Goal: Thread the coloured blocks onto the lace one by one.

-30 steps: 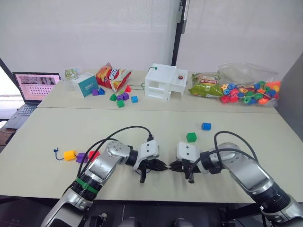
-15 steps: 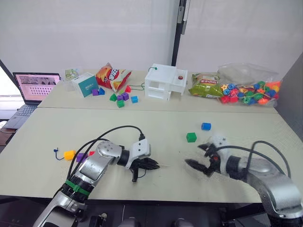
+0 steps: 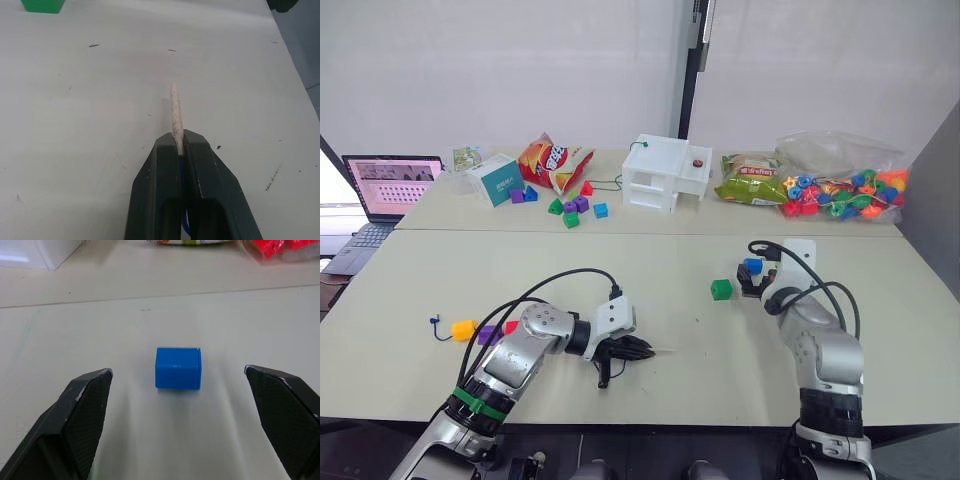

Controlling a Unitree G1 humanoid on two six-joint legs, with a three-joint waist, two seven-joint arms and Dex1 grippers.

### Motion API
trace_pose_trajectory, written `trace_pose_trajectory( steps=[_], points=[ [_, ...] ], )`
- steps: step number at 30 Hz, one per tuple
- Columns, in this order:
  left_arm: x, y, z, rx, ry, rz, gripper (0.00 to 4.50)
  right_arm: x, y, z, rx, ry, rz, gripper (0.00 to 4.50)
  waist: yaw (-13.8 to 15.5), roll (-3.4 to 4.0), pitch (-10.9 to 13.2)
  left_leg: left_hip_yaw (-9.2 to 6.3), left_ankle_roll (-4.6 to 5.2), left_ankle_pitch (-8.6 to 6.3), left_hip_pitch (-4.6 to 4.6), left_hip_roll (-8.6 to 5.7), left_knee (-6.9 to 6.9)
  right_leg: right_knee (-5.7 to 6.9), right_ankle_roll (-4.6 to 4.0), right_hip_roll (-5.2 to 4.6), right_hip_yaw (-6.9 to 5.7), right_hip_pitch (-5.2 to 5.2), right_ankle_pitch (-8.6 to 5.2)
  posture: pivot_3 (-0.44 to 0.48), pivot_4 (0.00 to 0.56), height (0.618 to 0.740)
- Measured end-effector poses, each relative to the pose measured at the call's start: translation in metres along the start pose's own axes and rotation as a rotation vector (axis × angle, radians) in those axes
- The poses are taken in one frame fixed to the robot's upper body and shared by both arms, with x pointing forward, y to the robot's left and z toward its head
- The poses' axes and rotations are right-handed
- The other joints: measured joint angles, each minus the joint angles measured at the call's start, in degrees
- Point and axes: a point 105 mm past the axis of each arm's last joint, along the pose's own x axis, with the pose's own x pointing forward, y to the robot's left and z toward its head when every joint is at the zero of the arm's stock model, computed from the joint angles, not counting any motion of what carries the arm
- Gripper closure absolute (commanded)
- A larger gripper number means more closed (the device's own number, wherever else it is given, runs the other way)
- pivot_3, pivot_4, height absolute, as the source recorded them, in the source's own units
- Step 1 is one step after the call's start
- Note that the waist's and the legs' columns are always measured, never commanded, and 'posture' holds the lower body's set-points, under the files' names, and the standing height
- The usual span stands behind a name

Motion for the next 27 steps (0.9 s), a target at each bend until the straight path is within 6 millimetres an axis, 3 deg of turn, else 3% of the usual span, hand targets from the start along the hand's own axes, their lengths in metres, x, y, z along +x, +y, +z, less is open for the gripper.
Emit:
trace_pose_trajectory(
  steps=[6,10,16,22,24,27],
  points=[
    [0.001,-0.002,0.0,-0.005,0.001,0.005,4.5,0.027,0.002,-0.009,-0.003,0.034,-0.016,0.03,-0.6,0.0,0.0,0.0,-0.03,0.02,0.01,0.04,-0.09,-0.01,0.0,0.02,0.01,-0.01,0.0,0.0,0.15,0.74],
    [0.0,-0.003,0.0,-0.004,0.001,0.012,4.5,0.039,0.005,-0.021,0.012,0.07,-0.002,1.17,-0.7,0.01,0.0,0.0,-0.04,0.03,0.02,0.05,-0.15,-0.01,-0.01,0.03,0.02,-0.01,0.0,0.0,0.15,0.74],
    [-0.001,-0.003,-0.003,-0.014,0.009,0.02,4.5,0.047,0.008,-0.02,0.028,0.045,0.007,3.25,-0.8,0.02,0.0,0.02,-0.07,0.05,0.03,0.06,-0.21,0.01,-0.01,0.02,0.04,-0.02,0.0,0.0,0.15,0.74],
    [-0.001,-0.003,-0.003,-0.01,0.01,0.022,4.5,0.037,0.01,-0.01,0.044,-0.019,0.011,3.28,-0.7,0.03,0.0,0.02,-0.09,0.05,0.02,0.03,-0.29,0.3,-0.01,-0.02,0.07,-0.09,0.0,0.0,0.15,0.74],
    [-0.002,-0.004,-0.003,-0.011,0.011,0.022,4.5,0.025,0.011,-0.001,0.044,-0.06,0.016,3.28,-0.7,0.03,0.0,0.01,-0.08,0.05,0.02,0.05,-0.31,0.3,-0.01,-0.01,0.06,-0.1,0.0,0.0,0.15,0.74],
    [-0.003,-0.004,-0.005,-0.013,0.015,0.022,4.5,-0.014,0.021,0.014,0.028,-0.128,0.04,3.28,-0.6,0.05,0.0,-0.01,-0.07,0.05,0.0,0.06,-0.35,0.32,-0.01,0.0,0.06,-0.14,0.0,0.0,0.15,0.74]
  ],
)
